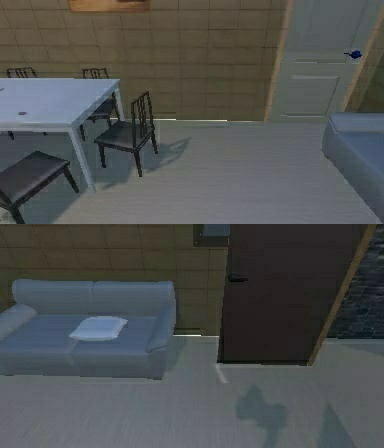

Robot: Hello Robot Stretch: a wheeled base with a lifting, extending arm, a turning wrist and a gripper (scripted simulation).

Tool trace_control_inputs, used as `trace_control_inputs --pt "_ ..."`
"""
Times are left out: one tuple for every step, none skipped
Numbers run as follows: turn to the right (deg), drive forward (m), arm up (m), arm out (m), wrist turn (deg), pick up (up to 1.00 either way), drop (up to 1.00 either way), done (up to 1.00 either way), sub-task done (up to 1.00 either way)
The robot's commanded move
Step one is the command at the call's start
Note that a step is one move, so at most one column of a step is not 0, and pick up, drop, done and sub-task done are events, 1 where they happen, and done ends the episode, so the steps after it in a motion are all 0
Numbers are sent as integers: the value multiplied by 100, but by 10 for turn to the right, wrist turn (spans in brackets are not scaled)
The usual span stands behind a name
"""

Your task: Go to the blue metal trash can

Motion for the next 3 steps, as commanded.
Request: trace_control_inputs --pt "0 30 0 0 0 0 0 0 0" --pt "-450 0 0 0 0 0 0 0 0" --pt "-420 0 0 0 0 0 0 0 0"
